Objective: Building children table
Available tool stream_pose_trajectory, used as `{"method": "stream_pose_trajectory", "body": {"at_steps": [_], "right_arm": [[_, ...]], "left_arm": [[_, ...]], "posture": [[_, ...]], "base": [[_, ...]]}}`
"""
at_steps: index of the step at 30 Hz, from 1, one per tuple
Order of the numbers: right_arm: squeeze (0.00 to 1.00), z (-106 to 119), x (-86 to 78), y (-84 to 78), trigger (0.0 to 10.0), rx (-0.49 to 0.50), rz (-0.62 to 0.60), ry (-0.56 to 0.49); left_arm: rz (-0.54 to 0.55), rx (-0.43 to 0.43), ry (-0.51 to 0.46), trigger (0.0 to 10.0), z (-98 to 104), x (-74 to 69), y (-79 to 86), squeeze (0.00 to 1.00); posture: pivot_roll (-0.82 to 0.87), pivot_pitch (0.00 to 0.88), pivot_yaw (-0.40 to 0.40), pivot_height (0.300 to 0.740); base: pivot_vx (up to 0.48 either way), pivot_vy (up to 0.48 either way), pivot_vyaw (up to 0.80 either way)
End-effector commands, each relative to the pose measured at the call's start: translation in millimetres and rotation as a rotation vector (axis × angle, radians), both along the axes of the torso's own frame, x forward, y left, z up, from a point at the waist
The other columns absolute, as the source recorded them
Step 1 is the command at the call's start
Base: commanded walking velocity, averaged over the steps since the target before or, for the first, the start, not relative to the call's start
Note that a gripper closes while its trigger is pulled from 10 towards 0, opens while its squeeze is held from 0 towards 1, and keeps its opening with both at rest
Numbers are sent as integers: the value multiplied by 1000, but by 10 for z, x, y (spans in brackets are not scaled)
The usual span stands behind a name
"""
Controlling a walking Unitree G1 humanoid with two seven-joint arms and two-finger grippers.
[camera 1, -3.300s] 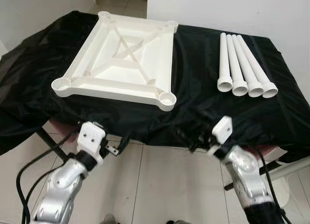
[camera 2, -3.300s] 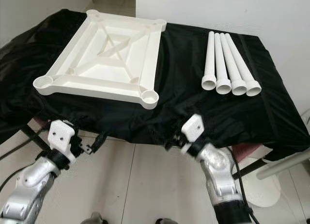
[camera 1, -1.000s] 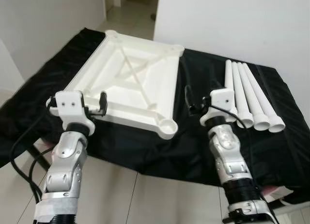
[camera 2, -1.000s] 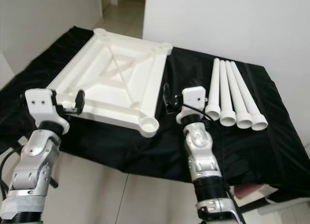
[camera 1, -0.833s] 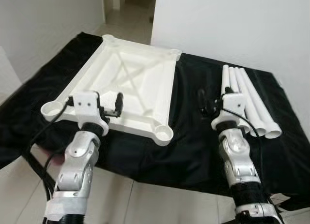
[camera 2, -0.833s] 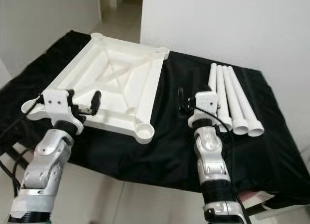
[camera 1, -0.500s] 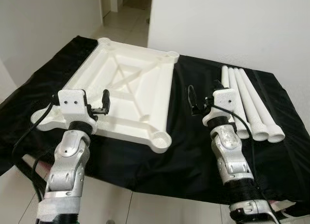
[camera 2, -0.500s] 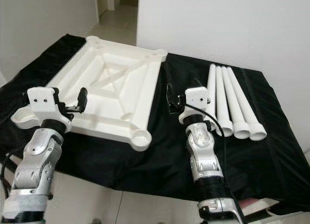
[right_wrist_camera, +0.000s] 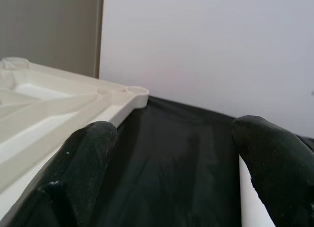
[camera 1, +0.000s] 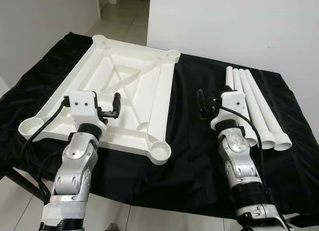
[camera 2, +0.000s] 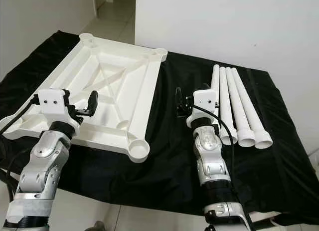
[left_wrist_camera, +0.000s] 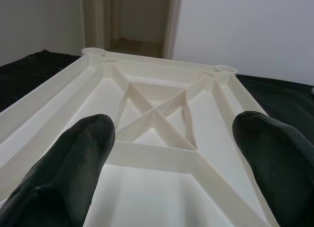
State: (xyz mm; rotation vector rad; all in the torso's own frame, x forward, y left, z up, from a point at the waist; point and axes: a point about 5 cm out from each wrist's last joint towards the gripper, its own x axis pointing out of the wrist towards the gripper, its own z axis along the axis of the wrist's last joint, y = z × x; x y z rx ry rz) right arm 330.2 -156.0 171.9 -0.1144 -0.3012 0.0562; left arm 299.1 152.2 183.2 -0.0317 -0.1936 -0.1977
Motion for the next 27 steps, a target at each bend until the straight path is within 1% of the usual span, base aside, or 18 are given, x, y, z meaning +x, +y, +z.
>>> {"method": "stream_pose_trajectory", "body": {"at_steps": [1,3,5,6,7,8,9,11,12,13,15,16,17,21,23,27], "right_arm": [[0,-32,27,-77,10000,8,-35,29],[0,-24,53,-109,10000,21,-62,34],[0,-16,76,-152,10000,40,-94,46],[0,-16,76,-152,10000,40,-94,46],[0,-4,96,-189,10000,41,-123,53],[0,7,137,-296,10000,47,-204,69],[0,7,137,-296,10000,47,-204,69],[0,3,160,-358,10000,63,-251,86],[0,-13,172,-382,10000,77,-268,103],[0,-13,172,-382,10000,77,-268,103],[0,-46,193,-407,10000,97,-278,137],[0,-46,193,-407,10000,97,-278,137],[0,-83,215,-399,10000,113,-246,167],[0,-133,241,-388,10000,122,-227,200],[0,-186,263,-390,10000,139,-221,237],[0,-265,274,-416,10000,173,-231,289]], "left_arm": [[-82,7,11,10000,-7,26,-65,0],[-100,46,-14,10000,11,49,-75,0],[-132,40,16,10000,-25,67,-94,0],[-132,40,16,10000,-25,67,-94,0],[-129,55,14,10000,-23,63,-98,0],[-150,40,32,10000,-42,21,-137,0],[-150,40,32,10000,-42,21,-137,0],[-188,51,54,10000,-78,-28,-220,0],[-223,56,57,10000,-93,-69,-293,0],[-223,56,57,10000,-93,-69,-293,0],[-263,65,55,10000,-105,-121,-390,0],[-263,65,55,10000,-105,-121,-390,0],[-263,77,59,10000,-116,-140,-441,0],[-265,88,69,10000,-139,-149,-467,0],[-264,104,73,10000,-153,-155,-469,0],[-259,110,91,10000,-169,-179,-452,0]], "posture": [[136,60,-84,740],[131,63,-83,740],[134,62,-82,740],[134,62,-82,740],[125,65,-70,740],[125,63,-67,740],[125,63,-67,740],[128,66,-61,740],[130,67,-60,740],[130,67,-60,740],[134,69,-61,740],[134,69,-61,740],[138,71,-61,740],[140,71,-60,740],[145,70,-61,740],[150,71,-63,740]], "base": [[0,0,0],[0,0,0],[0,0,0],[0,0,0],[0,0,0],[0,0,0],[0,0,0],[0,0,0],[0,0,0],[0,0,0],[0,0,0],[0,0,0],[0,0,0],[0,0,0],[0,0,0],[0,0,0]]}}
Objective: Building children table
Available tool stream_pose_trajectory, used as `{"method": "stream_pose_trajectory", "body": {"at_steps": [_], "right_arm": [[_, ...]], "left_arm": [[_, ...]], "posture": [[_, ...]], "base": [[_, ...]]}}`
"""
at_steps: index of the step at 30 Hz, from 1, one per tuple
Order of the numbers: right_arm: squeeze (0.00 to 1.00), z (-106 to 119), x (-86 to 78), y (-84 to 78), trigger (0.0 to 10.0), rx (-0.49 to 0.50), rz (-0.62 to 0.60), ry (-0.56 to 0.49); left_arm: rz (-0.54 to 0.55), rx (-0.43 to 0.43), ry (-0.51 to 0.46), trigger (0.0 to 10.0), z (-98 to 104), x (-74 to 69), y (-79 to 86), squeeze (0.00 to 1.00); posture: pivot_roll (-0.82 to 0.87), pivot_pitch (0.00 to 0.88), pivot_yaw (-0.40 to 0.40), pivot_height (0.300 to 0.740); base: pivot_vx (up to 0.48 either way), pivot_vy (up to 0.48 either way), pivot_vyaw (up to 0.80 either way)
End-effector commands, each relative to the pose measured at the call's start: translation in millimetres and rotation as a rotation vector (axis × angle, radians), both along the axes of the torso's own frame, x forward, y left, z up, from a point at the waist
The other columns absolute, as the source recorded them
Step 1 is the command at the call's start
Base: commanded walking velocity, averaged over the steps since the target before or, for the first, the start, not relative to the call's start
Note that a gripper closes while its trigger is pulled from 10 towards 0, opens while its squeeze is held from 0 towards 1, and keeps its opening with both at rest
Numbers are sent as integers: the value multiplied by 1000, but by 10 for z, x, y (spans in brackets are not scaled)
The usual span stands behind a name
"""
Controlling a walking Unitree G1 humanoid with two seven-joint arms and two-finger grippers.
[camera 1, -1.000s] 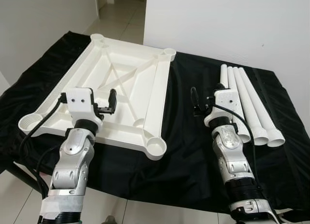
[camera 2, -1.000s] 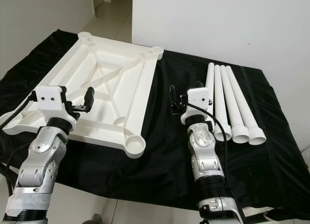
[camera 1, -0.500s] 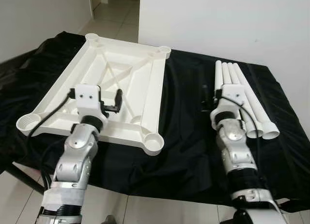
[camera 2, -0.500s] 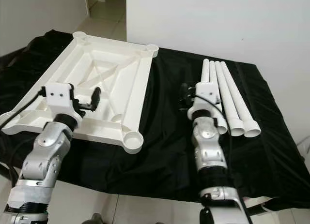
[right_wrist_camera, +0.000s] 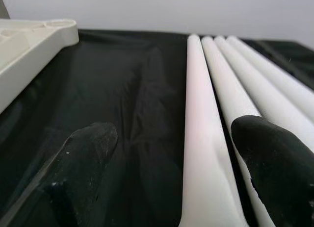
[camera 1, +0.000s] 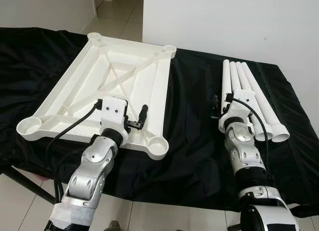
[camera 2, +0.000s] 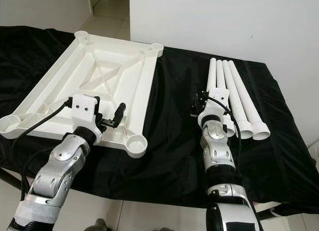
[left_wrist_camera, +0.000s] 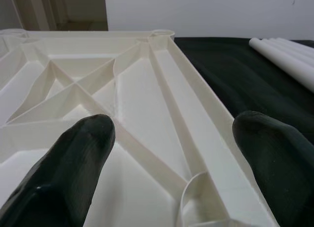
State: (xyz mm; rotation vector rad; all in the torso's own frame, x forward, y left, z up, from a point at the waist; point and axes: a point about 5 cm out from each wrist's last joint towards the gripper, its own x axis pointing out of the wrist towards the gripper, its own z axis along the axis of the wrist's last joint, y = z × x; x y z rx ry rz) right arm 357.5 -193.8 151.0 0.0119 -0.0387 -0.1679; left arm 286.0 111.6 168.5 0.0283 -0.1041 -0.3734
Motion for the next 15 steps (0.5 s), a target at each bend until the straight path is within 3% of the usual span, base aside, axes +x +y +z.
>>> {"method": "stream_pose_trajectory", "body": {"at_steps": [1,15], "right_arm": [[0,-55,1,-38,10000,23,-12,35],[0,-281,-66,-60,10000,65,-22,143]], "left_arm": [[-90,23,14,10000,-22,-48,-46,0],[-73,29,15,10000,-25,-73,-42,0]], "posture": [[150,71,-63,740],[149,65,-62,740]], "base": [[0,0,0],[0,0,0]]}}
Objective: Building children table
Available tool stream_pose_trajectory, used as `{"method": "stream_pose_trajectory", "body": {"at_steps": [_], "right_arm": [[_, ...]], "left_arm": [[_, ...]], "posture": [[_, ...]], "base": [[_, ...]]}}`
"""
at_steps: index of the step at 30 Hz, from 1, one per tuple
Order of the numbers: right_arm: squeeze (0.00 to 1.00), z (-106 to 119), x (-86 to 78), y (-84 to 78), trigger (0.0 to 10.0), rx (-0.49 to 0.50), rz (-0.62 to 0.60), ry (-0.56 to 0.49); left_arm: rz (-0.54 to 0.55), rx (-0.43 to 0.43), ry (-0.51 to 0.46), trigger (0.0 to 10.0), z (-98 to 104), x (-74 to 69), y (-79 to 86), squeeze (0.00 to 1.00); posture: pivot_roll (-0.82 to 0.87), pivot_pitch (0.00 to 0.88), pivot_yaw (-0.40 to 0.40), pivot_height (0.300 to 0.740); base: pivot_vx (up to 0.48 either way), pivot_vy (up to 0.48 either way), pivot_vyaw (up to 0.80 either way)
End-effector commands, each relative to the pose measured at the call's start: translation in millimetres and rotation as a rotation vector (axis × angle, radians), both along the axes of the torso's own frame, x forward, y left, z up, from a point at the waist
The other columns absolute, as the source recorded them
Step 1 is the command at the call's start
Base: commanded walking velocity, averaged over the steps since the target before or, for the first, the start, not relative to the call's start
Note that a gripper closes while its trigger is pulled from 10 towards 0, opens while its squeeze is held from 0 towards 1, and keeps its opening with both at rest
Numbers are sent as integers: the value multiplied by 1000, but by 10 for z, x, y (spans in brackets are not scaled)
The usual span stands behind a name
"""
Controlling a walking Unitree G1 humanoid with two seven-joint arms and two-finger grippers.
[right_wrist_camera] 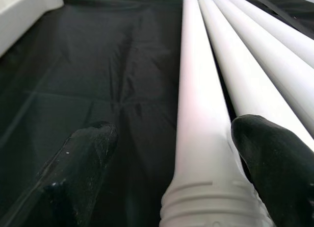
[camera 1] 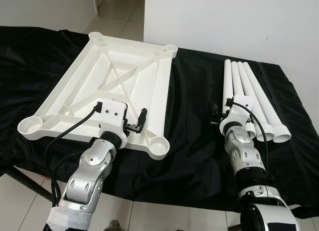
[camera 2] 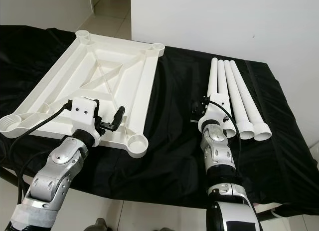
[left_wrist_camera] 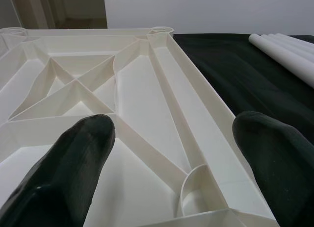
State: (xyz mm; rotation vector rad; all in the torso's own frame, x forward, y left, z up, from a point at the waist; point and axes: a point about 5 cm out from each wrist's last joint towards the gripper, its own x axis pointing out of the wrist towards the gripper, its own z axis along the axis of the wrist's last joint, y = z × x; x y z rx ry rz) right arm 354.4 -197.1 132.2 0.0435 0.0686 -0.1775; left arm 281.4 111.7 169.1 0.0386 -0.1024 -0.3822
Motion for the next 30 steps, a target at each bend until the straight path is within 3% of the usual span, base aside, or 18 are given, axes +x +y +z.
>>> {"method": "stream_pose_trajectory", "body": {"at_steps": [1,11,22,23,30], "right_arm": [[0,-107,-43,-24,10000,31,-17,44],[0,-255,-107,-6,10000,98,-25,113],[0,-329,-138,47,10000,83,19,139],[0,-345,-147,60,0,108,24,149],[0,-366,-161,62,0,118,24,159]], "left_arm": [[-65,20,14,10000,-29,-29,-42,0],[-66,29,23,10000,-24,-58,-23,0],[-85,36,42,10000,-51,-100,-24,0],[-98,39,47,10000,-54,-109,-34,0],[-133,52,52,10000,-60,-140,-63,0]], "posture": [[147,65,-60,740],[148,79,-53,740],[149,94,-52,740],[149,98,-53,740],[149,99,-55,740]], "base": [[0,0,0],[0,0,0],[0,0,0],[0,0,0],[0,0,0]]}}
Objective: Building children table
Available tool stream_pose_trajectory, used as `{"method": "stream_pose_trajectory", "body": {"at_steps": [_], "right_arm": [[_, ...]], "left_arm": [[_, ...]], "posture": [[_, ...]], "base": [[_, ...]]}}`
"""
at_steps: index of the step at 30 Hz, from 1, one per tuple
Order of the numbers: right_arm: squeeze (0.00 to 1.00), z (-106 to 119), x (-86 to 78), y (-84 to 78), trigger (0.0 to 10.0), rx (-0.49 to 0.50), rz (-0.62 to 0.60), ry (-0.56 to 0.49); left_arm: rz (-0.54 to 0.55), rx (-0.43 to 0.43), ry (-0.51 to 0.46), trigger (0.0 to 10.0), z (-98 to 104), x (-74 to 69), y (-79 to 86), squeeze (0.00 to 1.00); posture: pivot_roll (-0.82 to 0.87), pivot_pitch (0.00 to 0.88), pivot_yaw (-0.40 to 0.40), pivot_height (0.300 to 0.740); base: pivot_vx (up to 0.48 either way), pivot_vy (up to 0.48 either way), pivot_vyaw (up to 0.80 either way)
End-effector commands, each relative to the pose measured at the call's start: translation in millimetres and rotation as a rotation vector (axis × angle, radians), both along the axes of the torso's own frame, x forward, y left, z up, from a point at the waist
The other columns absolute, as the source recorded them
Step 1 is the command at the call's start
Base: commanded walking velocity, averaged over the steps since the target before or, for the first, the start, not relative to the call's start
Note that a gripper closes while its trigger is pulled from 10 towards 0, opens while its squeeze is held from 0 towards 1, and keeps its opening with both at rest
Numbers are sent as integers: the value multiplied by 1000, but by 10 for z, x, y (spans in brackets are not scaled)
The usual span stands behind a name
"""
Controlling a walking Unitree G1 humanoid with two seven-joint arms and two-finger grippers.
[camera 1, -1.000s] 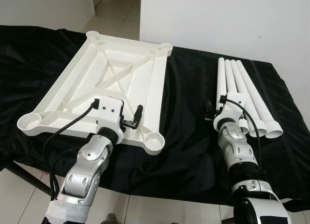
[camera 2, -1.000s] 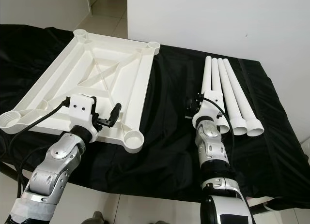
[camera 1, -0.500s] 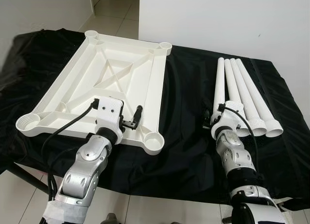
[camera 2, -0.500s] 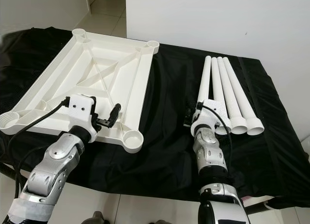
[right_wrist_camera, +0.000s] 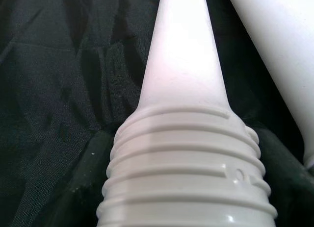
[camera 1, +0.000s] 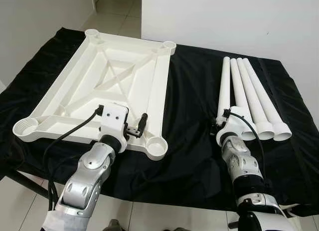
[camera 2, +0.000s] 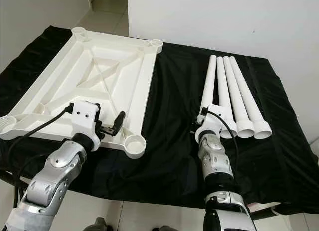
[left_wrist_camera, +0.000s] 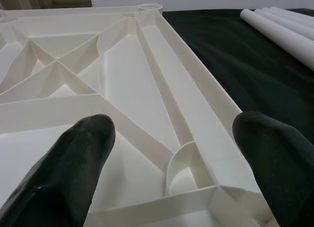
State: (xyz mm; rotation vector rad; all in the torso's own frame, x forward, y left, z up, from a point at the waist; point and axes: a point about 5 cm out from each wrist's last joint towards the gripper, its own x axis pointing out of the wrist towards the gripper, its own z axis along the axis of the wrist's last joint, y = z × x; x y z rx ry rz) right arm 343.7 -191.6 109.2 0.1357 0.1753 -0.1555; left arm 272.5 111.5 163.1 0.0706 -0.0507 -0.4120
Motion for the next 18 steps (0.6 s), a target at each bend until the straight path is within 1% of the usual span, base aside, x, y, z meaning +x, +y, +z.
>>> {"method": "stream_pose_trajectory", "body": {"at_steps": [1,8,9,10,11,12,15,16,17,18], "right_arm": [[0,-137,-55,12,0,22,12,61],[0,-92,-44,57,0,9,54,27],[0,-65,-44,78,3020,-9,72,5],[0,-18,-47,93,4627,-29,79,-34],[0,-18,-47,93,4627,-29,79,-34],[0,33,-49,102,10000,-44,80,-73],[0,175,-50,108,10000,-72,71,-173],[0,175,-50,108,10000,-72,71,-173],[0,242,-49,104,10000,-84,70,-215],[0,242,-49,104,10000,-84,70,-215]], "left_arm": [[-112,10,10,10000,0,-60,-69,0],[-117,10,13,10000,8,-66,-84,0],[-117,10,13,10000,11,-65,-84,0],[-116,9,13,10000,15,-64,-83,0],[-116,9,13,10000,15,-64,-83,0],[-115,9,14,10000,17,-63,-83,0],[-114,6,16,10000,19,-59,-82,0],[-114,6,16,10000,19,-59,-82,0],[-114,4,15,10000,24,-57,-89,0],[-114,4,15,10000,24,-57,-89,0]], "posture": [[150,99,-56,740],[148,98,-55,740],[149,98,-55,740],[147,99,-54,740],[147,99,-54,740],[147,99,-54,740],[144,98,-52,740],[144,98,-52,740],[143,98,-52,740],[143,98,-52,740]], "base": [[0,0,0],[0,0,0],[0,0,0],[0,0,0],[0,0,0],[0,0,0],[0,0,0],[0,0,0],[0,0,0],[0,0,0]]}}
